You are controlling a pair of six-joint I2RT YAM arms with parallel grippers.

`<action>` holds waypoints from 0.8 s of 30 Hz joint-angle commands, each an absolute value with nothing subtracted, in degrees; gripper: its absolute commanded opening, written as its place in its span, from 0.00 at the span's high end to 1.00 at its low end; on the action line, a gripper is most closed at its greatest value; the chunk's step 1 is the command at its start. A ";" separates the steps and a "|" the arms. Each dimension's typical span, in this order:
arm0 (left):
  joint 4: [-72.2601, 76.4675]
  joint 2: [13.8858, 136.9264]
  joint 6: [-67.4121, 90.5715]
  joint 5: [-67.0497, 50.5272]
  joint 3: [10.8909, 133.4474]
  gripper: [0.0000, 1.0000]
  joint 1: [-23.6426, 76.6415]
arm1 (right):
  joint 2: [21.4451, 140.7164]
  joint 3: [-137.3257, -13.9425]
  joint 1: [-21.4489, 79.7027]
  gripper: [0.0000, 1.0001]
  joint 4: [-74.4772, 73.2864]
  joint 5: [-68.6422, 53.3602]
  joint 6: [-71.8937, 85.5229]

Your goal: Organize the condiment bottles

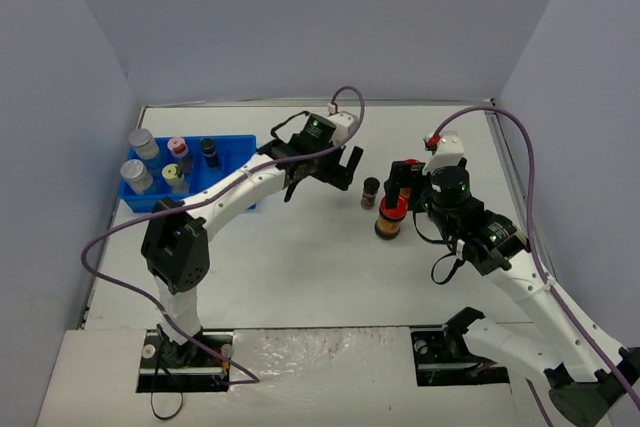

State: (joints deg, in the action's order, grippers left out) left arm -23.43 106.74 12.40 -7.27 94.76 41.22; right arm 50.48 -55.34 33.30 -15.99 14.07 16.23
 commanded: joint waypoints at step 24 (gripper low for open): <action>-7.47 119.93 10.95 -13.52 105.12 0.41 46.05 | 40.24 -54.19 32.96 0.00 -21.44 17.31 19.25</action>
